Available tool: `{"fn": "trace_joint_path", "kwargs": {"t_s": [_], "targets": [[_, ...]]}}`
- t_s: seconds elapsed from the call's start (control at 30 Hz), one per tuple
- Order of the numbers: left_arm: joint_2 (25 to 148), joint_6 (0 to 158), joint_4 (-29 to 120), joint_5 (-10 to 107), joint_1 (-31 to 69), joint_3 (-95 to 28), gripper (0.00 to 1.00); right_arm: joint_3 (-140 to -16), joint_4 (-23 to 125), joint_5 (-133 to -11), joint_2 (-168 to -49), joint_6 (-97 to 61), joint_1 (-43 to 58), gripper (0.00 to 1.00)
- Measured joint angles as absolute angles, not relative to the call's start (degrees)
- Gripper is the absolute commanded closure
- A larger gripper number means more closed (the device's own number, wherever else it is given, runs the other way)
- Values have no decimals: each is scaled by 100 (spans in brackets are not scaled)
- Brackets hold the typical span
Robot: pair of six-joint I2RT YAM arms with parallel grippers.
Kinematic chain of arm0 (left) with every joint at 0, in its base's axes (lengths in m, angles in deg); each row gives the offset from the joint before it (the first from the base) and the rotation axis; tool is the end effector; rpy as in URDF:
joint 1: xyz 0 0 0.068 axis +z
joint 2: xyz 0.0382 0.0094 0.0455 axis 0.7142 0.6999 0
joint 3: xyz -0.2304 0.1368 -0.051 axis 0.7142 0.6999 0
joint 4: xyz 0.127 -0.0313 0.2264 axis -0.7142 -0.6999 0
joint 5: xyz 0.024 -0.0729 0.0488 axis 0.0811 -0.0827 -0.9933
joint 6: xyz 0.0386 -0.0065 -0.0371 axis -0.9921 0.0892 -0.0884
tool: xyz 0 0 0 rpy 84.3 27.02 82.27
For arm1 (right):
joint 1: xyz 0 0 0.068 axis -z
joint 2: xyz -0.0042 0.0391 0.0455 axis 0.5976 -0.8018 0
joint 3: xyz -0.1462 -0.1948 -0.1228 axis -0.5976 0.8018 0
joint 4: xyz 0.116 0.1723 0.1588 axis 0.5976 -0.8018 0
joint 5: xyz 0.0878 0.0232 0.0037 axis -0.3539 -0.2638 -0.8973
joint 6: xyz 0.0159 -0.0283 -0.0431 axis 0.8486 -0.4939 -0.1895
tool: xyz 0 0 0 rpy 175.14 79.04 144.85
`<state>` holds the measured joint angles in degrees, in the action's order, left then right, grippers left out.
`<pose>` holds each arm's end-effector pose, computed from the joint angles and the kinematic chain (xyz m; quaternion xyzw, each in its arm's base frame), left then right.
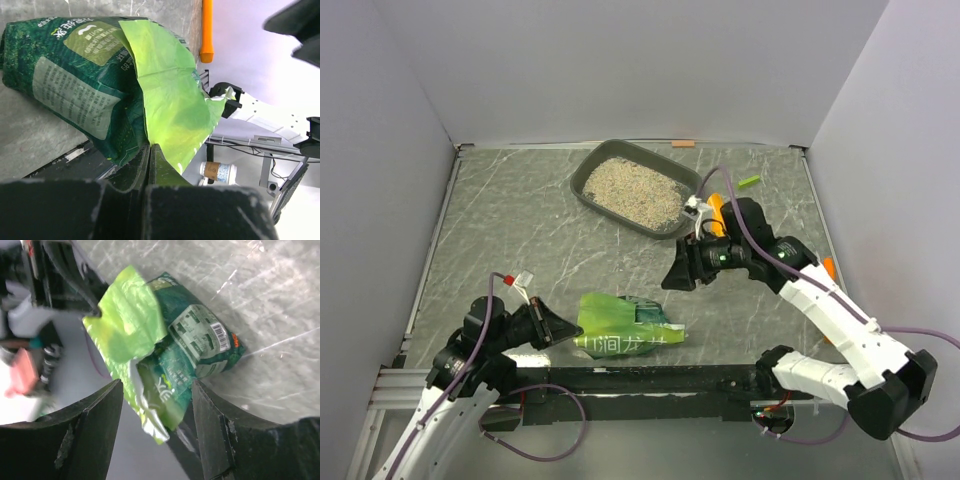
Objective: Fill the litter box with clean litter
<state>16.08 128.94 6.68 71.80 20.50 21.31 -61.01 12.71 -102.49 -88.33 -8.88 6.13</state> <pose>0.0630 -0.0500 0.2060 -0.1137 0.8129 -0.5256 0.2236 0.1738 0.1280 0.3279 -0.2431 0.8359 0.4270 0.2448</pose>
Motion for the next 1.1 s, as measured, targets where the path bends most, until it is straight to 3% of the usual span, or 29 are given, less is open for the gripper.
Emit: {"fn": "trace_joint_path", "kwargs": {"t_s": [0.57,1.1], "targets": [[1857,12942,616,6868,2050,2103,99,-6357,807,-8448,-8478,-2908,-2971,39],[1839,12964,345,6581,2047,1928,99,-5610,1579,-7150,-8572,-3382,-3618,39]]}}
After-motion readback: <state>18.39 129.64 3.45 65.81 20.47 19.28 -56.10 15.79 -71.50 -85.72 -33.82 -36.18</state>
